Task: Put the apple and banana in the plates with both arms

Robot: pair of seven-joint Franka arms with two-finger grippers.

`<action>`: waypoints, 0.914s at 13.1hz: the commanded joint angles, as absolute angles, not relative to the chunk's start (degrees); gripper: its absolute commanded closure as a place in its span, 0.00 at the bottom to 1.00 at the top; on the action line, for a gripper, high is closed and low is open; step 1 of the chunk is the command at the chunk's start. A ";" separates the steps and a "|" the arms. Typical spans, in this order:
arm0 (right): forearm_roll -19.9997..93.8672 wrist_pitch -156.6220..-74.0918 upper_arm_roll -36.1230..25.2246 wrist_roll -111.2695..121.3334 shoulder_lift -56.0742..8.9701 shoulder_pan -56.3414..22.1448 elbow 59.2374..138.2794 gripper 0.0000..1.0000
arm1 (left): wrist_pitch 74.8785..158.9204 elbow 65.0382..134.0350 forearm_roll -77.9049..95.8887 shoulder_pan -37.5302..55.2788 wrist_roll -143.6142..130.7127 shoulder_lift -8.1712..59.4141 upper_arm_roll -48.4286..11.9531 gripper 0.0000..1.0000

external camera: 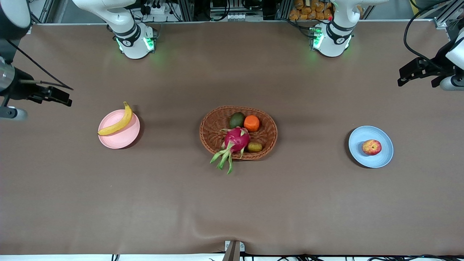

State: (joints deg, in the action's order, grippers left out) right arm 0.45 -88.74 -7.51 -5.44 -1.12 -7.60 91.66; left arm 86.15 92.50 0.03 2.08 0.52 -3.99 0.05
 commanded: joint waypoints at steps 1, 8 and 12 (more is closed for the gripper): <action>1.22 -92.01 -4.57 -4.57 1.92 -2.21 92.10 0.00 | 86.22 92.37 -0.88 1.85 0.35 -3.52 -0.26 0.00; 7.02 -88.50 -4.22 -0.30 6.94 1.67 95.09 0.00 | 86.31 92.28 -0.88 2.11 0.18 -3.43 -0.44 0.00; 3.62 -90.44 -3.17 3.43 6.50 0.88 93.87 0.00 | 86.31 92.28 -0.88 2.20 0.09 -3.43 -0.44 0.00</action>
